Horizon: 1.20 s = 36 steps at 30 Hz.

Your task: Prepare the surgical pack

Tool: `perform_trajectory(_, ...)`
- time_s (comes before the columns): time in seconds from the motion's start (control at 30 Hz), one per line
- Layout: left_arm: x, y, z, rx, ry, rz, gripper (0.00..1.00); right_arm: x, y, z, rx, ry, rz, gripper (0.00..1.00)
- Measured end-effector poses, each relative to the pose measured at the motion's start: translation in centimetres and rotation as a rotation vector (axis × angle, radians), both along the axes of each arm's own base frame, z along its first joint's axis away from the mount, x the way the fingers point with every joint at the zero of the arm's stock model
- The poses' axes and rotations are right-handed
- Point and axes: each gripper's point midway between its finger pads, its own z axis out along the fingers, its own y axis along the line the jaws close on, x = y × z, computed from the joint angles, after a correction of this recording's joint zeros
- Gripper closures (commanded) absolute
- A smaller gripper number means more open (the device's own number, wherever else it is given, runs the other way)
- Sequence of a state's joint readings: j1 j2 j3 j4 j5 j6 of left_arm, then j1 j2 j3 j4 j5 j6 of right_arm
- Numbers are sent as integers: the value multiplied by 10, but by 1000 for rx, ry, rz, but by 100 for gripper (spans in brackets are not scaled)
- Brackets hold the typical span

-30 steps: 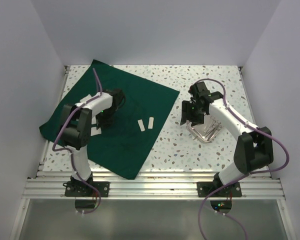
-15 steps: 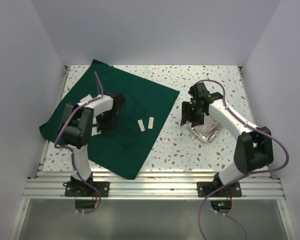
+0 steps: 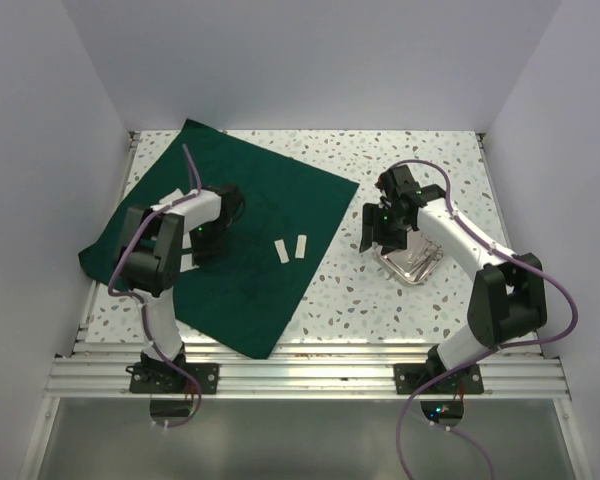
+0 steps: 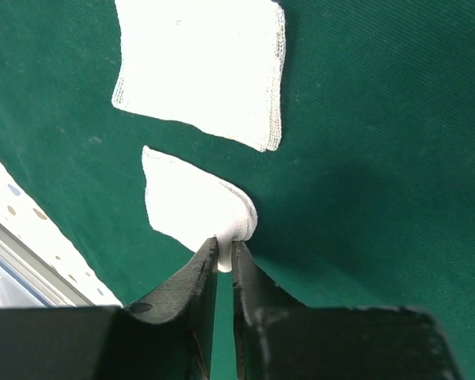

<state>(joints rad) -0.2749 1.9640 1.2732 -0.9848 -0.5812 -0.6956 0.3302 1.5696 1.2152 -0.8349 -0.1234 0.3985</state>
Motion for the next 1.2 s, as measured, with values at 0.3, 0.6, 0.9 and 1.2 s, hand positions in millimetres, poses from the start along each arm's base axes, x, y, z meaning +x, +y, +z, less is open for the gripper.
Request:
perform_trajectory(0.3, 0, 7, 13, -9, -24, 27, 100, 1, 0, 0, 2, -3, 0, 39)
perform_trajectory(0.6, 16, 31, 56, 56, -106, 76, 100, 0, 0, -2, 1, 0, 1, 39)
perform_trajectory(0.9, 48, 39, 86, 106, -182, 81, 100, 0, 0, -2, 2, -1, 1, 39)
perform_trajectory(1.2, 53, 39, 58, 124, -99, 56, 100, 0, 0, -2, 0, -3, 7, 39)
